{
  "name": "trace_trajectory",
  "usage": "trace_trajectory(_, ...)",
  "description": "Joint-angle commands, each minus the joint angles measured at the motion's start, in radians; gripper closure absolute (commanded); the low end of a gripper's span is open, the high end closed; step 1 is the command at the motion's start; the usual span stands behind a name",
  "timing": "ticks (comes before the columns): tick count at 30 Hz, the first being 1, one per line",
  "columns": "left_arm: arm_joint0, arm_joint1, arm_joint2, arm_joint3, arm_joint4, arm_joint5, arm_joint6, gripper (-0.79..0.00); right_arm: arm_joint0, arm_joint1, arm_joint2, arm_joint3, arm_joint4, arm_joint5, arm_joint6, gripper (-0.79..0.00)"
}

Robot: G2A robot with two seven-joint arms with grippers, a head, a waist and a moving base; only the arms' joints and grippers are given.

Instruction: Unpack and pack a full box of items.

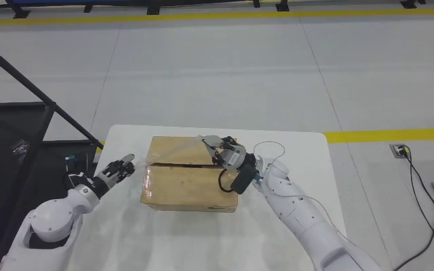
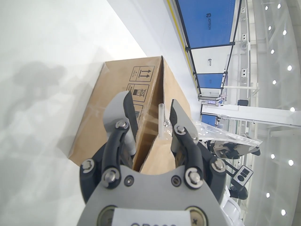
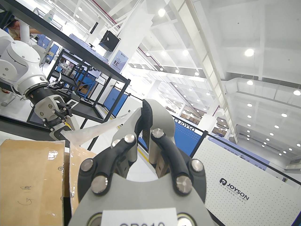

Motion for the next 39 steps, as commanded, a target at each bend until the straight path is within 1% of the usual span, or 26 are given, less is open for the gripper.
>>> trace_trajectory(1,0.009,0.001,-0.014,-0.018,-0.010,0.004,0.002,-0.785,-0.002,0.004,0.003,-0.005,-0.004,0.001,0.005,0.000)
trace_trajectory(8,0.042,0.001,-0.076,-0.108,-0.084,0.003,0.007,-0.785,-0.008,0.016,0.015,-0.025,-0.013,0.014,0.017,0.000)
trace_trajectory(14,0.071,0.006,-0.135,-0.186,-0.180,-0.006,-0.095,-0.785,-0.006,0.019,0.015,-0.033,-0.023,0.026,0.041,0.000)
trace_trajectory(16,0.074,0.008,-0.141,-0.200,-0.205,0.001,-0.147,-0.785,-0.004,0.019,0.014,-0.032,-0.022,0.021,0.045,0.000)
trace_trajectory(18,0.067,0.010,-0.142,-0.206,-0.206,0.011,-0.176,-0.785,-0.001,0.019,0.013,-0.031,-0.024,0.027,0.048,0.000)
trace_trajectory(21,0.055,0.010,-0.126,-0.200,-0.199,0.018,-0.177,-0.785,0.006,0.018,0.009,-0.027,-0.033,0.043,0.062,0.000)
trace_trajectory(24,0.035,0.008,-0.093,-0.183,-0.185,0.020,-0.161,-0.785,0.014,0.013,0.003,-0.028,-0.039,0.071,0.075,0.000)
trace_trajectory(28,-0.001,0.003,-0.042,-0.147,-0.170,0.022,-0.136,-0.785,0.027,0.006,-0.008,-0.023,-0.047,0.105,0.089,0.000)
trace_trajectory(35,-0.075,-0.008,0.045,-0.072,-0.177,0.024,-0.104,-0.785,0.044,-0.005,-0.015,-0.005,-0.048,0.175,0.077,0.000)
trace_trajectory(39,-0.107,-0.015,0.080,-0.042,-0.177,0.020,-0.081,-0.785,0.054,-0.008,-0.021,0.005,-0.063,0.203,0.082,0.000)
